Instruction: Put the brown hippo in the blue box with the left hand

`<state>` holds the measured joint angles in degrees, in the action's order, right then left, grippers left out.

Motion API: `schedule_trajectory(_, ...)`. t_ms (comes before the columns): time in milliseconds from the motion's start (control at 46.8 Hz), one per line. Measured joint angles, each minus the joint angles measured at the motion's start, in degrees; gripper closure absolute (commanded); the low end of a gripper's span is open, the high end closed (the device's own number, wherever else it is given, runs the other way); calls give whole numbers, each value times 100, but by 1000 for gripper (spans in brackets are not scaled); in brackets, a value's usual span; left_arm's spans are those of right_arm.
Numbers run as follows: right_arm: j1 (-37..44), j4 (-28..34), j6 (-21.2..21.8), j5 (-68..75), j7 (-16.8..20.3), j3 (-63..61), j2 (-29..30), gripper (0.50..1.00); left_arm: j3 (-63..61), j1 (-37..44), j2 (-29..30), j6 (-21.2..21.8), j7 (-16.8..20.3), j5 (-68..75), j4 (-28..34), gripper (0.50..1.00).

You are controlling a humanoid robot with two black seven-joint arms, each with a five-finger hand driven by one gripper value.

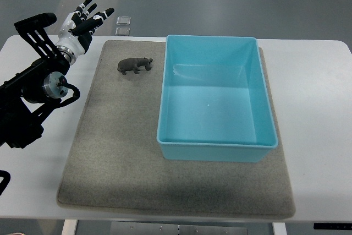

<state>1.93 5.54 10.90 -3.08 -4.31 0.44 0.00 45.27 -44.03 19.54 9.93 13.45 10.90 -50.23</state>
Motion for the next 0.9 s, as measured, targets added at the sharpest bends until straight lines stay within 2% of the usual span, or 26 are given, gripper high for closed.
schedule_trajectory(706, 0, 0, 0, 0, 0, 0, 0, 564, 0, -28, 8, -212, 70, -7, 42, 506)
schedule_trajectory(791, 0, 0, 0, 0, 0, 0, 0, 564, -43, -59, 44, -217, 170, 16, 92, 506)
schedule_trajectory(898, 1, 0, 0, 0, 0, 0, 0, 564, -76, -87, 238, -226, 475, 240, 135, 506)
